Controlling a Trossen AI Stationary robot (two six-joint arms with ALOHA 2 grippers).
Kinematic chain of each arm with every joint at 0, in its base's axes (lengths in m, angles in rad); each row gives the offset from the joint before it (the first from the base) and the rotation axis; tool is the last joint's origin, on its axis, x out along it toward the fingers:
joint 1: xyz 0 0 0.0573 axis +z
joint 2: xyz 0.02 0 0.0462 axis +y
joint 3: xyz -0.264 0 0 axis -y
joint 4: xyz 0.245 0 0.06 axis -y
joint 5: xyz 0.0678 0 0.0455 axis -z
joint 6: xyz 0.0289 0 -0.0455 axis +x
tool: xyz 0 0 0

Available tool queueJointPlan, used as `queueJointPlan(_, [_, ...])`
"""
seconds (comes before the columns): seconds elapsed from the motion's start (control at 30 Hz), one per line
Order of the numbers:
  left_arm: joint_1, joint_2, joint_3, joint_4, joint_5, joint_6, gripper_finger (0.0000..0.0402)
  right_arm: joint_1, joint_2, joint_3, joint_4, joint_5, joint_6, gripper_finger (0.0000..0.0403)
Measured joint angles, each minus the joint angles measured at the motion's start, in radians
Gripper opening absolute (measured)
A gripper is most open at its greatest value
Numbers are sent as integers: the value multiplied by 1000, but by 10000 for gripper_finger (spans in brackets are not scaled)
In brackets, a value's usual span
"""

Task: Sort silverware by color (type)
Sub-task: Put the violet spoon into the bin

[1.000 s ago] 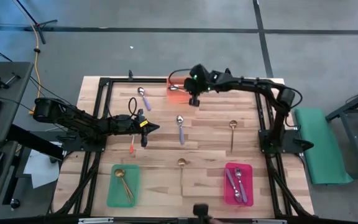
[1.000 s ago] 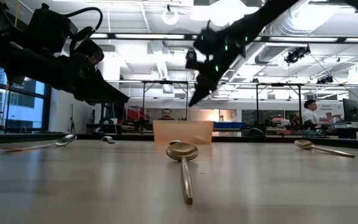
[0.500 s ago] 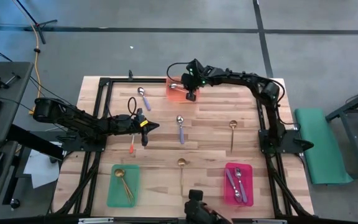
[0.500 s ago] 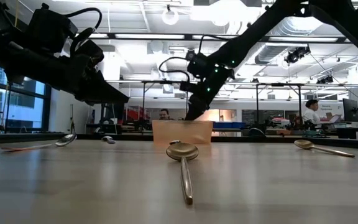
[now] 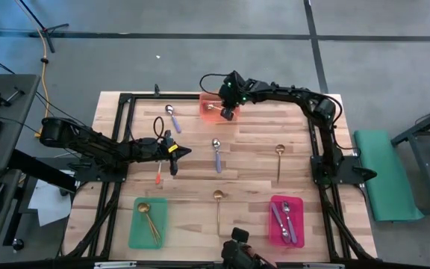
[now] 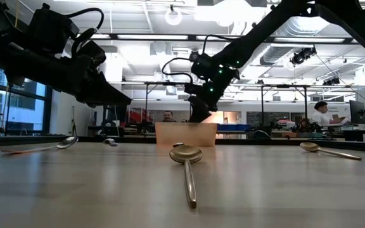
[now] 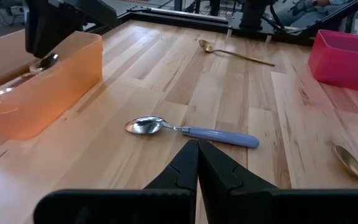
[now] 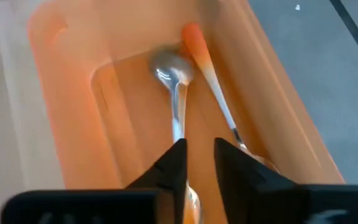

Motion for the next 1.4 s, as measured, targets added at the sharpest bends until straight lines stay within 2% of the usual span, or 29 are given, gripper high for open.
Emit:
queueJointPlan(0.1, [0,0,0,0,0,0,0,2,-21,0,-6,0,4,89])
queueJointPlan(0.2, [0,0,0,0,-1,0,0,7,-59,0,-1,24,-4,88])
queueJointPlan(0.3, [1,0,0,0,-3,1,0,16,-97,0,16,45,-17,63])
queueJointPlan(0.4, [2,0,0,0,-3,6,0,28,-130,-27,93,20,-24,21])
queueJointPlan(0.47, [2,0,0,0,-3,10,0,36,-143,-73,178,0,-20,6])
queueJointPlan(0.83, [2,0,0,-12,-3,16,0,108,-164,-355,627,-26,111,3])
queueJointPlan(1.27, [2,0,0,-15,-3,16,0,186,-405,-729,993,-3,220,0])
queueJointPlan(1.4, [2,0,0,-15,-3,16,0,204,-456,-866,1191,-8,251,0])
